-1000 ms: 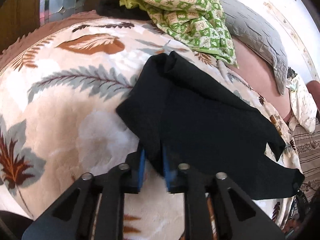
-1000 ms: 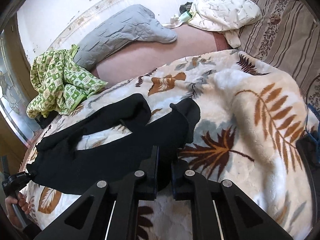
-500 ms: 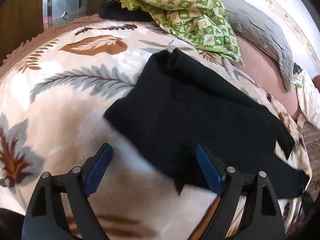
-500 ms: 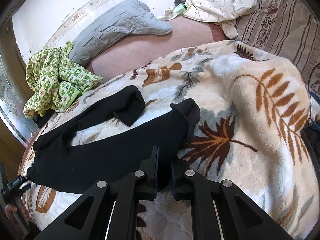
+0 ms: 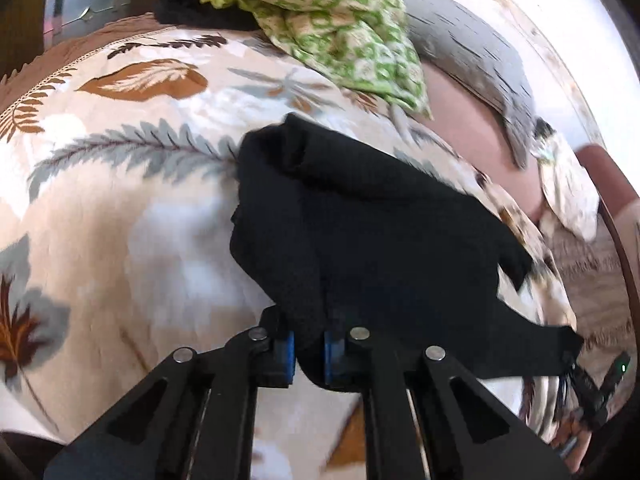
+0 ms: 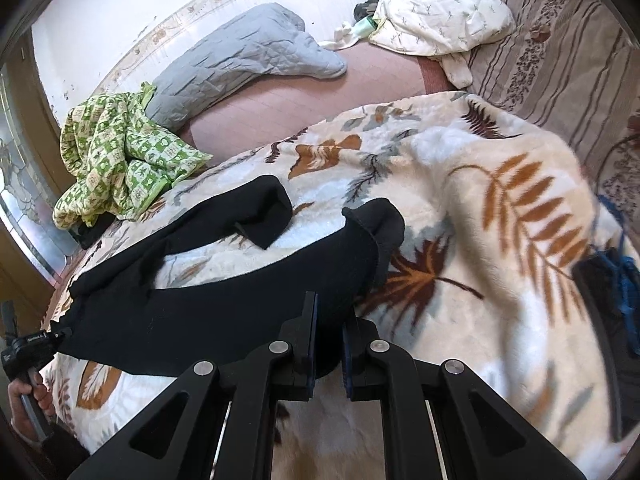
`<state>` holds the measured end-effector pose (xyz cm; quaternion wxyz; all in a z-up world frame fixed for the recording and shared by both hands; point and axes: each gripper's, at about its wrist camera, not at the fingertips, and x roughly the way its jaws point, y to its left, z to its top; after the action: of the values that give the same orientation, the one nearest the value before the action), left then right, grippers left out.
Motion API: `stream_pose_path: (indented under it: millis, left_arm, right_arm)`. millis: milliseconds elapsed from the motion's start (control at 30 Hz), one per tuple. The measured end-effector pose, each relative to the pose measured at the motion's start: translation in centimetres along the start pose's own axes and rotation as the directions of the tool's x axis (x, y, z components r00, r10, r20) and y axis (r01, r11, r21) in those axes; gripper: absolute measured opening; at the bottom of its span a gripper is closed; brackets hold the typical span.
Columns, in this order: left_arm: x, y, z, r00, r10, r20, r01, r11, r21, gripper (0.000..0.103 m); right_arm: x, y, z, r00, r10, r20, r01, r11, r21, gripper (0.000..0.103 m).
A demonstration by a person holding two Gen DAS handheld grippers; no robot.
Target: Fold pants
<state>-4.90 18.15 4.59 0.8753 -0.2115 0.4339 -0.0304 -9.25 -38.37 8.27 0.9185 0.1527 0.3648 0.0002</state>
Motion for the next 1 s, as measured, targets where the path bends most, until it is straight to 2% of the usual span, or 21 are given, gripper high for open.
stream_pose_path:
  millis: [67, 133, 200, 267, 333, 367, 400, 433, 500, 533, 600, 700, 767, 933, 1000]
  left_arm:
    - [-0.5, -0.3, -1.2, 1.000, 0.003, -0.012, -0.003, 1.000, 0.022, 0.007]
    - [-0.3, -0.2, -2.2, 0.999, 0.044, -0.018, -0.043, 0.998, 0.035, 0.009]
    - [0.4, 0.0, -2.8, 0.997, 0.079, -0.020, -0.079, 0.996, 0.042, 0.014]
    - [0.0, 0.0, -2.6, 0.996, 0.083, -0.017, -0.082, 0.996, 0.039, 0.019]
    - [-0.9, -0.3, -2.2, 0.994, 0.113, -0.014, -0.112, 0.992, 0.054, 0.043]
    - [-1.8, -0.4, -2.0, 0.993, 0.122, 0.002, -0.122, 0.991, 0.063, 0.051]
    - [-2.6, -0.4, -1.7, 0.992, 0.123, 0.022, -0.124, 0.990, 0.070, 0.063]
    - [-3.9, -0.5, -1.3, 0.991, 0.124, 0.058, -0.129, 0.988, 0.082, 0.071]
    - [-5.5, -0.6, -0.4, 0.984, 0.141, 0.111, -0.152, 0.983, 0.098, 0.078]
    - [-6.1, -0.6, 0.2, 0.982, 0.142, 0.125, -0.155, 0.983, 0.097, 0.082]
    - [-6.2, -0.6, 1.3, 0.984, 0.117, 0.132, -0.130, 0.987, 0.092, 0.086]
    - [-4.4, -1.0, 3.1, 0.992, 0.102, 0.075, -0.108, 0.991, 0.085, 0.086]
    - [-3.1, -1.6, 3.3, 0.996, 0.083, 0.045, -0.086, 0.993, 0.076, 0.086]
    - [1.7, -3.5, 3.2, 0.996, 0.019, -0.087, -0.016, 0.999, 0.038, 0.086]
    - [2.8, -4.1, 3.1, 0.994, 0.028, -0.101, -0.022, 0.998, 0.056, 0.086]
  right_arm:
    - [-1.1, -0.5, -0.4, 1.000, -0.008, -0.005, 0.008, 1.000, -0.001, 0.008]
    - [-1.4, -1.0, -1.0, 0.999, -0.030, -0.025, 0.030, 1.000, -0.007, 0.008]
    - [-0.3, -1.5, -1.7, 0.994, -0.068, -0.090, 0.066, 0.998, -0.025, 0.009]
    - [1.4, -1.7, -2.4, 0.981, -0.110, -0.161, 0.103, 0.994, -0.046, 0.022]
    - [2.2, -1.6, -2.7, 0.969, -0.160, -0.191, 0.146, 0.986, -0.085, 0.029]
    - [1.9, -1.3, -2.6, 0.966, -0.186, -0.182, 0.167, 0.979, -0.115, 0.041]
    - [1.3, -1.0, -2.2, 0.959, -0.238, -0.155, 0.216, 0.965, -0.146, 0.049]
    - [0.6, -0.8, -1.9, 0.952, -0.282, -0.117, 0.261, 0.951, -0.166, 0.060]
    - [-0.9, -0.4, -1.0, 0.943, -0.330, -0.034, 0.319, 0.930, -0.183, 0.064]
    - [-1.5, -0.2, -0.4, 0.944, -0.330, -0.003, 0.324, 0.928, -0.184, 0.064]
    - [-2.0, 0.4, 1.1, 0.958, -0.285, 0.025, 0.285, 0.942, -0.177, 0.068]
    - [-0.5, 1.4, 3.2, 0.987, -0.159, 0.006, 0.159, 0.976, -0.150, 0.069]
    - [1.4, 2.3, 4.2, 0.995, -0.095, -0.012, 0.092, 0.987, -0.131, 0.069]
    - [7.1, 5.5, 6.4, 0.998, -0.052, -0.045, 0.044, 0.985, -0.168, 0.069]
    - [10.0, 6.1, 7.1, 0.996, -0.031, -0.086, 0.018, 0.989, -0.149, 0.072]
